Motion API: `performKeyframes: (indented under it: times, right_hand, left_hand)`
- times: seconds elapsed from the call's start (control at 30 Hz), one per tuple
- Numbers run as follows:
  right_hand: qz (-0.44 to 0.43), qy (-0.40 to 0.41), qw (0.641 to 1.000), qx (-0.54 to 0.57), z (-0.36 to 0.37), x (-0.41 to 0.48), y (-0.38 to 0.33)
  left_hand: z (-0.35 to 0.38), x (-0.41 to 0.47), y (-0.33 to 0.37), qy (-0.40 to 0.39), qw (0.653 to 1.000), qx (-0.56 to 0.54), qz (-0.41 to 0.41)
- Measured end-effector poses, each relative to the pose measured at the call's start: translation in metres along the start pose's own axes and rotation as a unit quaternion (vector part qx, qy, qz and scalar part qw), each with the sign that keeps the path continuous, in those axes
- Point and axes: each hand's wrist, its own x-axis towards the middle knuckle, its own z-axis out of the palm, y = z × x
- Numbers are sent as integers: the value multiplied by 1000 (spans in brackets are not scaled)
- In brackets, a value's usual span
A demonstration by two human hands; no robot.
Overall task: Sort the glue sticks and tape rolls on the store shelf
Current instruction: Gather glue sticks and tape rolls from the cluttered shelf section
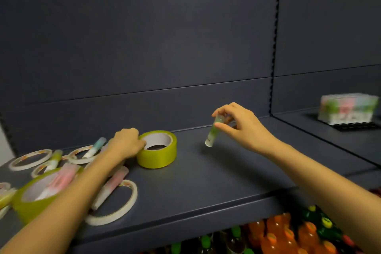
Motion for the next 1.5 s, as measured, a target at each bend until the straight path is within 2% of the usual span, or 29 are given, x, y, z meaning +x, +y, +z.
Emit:
performKeyframes:
  times: [0.2, 0.47, 0.67, 0.83, 1.0, 1.27, 1.5]
  right_hand:
    - [60, 45, 996, -53, -54, -32, 36]
    - [105, 69, 984, -126, -145, -87, 98]
    - [136, 88, 977, -138, -215, -120, 159]
    - [130, 83, 978, -140, -256, -128, 210]
    - [123, 84, 982, -115, -265, -114, 248]
    - [116, 86, 985, -97, -247, -75, 284]
    - [119, 47, 989, -79, -234, -50, 308]
  left_hand:
    - [-6, 12, 69, 16, 995, -58, 73]
    - [9, -9, 209, -9, 980, -103, 168]
    - [27, -32, 313, -25, 973, -125, 194]
    - [39, -43, 376, -27, 971, -148, 185]
    - [45, -50, 404, -20, 977, -153, 147]
    - [32, -47, 422, 3, 988, -100, 113]
    - [24, -29, 433, 26, 988, -104, 107]
